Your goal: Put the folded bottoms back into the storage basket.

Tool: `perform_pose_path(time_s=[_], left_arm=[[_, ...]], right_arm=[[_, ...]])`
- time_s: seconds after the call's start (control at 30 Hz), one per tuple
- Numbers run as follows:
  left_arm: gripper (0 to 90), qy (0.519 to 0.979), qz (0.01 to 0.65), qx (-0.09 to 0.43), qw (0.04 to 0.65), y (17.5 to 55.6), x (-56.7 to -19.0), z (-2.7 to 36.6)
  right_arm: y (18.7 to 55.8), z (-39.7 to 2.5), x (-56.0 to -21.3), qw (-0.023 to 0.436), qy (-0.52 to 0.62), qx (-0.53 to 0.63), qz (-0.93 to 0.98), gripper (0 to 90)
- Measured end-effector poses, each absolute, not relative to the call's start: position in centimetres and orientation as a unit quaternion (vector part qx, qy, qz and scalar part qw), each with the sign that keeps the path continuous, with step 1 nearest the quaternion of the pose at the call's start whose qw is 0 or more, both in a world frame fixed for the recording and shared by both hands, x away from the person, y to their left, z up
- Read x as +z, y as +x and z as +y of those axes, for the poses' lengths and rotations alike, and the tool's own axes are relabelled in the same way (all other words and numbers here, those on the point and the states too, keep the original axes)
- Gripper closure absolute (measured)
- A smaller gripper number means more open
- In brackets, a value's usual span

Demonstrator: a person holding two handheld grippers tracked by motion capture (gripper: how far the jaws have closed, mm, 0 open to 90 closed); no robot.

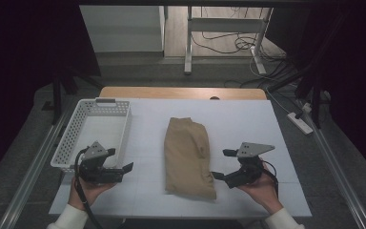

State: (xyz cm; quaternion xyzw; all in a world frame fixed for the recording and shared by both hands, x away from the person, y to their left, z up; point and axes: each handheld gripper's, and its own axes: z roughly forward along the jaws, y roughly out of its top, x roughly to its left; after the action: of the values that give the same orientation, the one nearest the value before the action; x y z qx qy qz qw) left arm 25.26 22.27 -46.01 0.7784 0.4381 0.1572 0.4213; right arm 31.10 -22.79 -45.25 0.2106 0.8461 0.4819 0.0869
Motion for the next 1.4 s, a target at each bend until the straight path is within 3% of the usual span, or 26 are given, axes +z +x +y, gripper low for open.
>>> perform_pose_path(time_s=[0.9, 1.4], left_arm=[[11.4, 0.788, 0.434, 0.15, 0.411, 25.3, -46.2, 21.7], [11.4, 0.789, 0.435, 0.143, 0.409, 25.6, -46.7, 21.7]], right_arm=[[30.5, -16.4, -46.1, 0.019, 0.131, 0.402, 0.906, 8.5], [29.7, -15.1, -48.1, 0.013, 0.109, 0.342, 0.933, 9.0]])
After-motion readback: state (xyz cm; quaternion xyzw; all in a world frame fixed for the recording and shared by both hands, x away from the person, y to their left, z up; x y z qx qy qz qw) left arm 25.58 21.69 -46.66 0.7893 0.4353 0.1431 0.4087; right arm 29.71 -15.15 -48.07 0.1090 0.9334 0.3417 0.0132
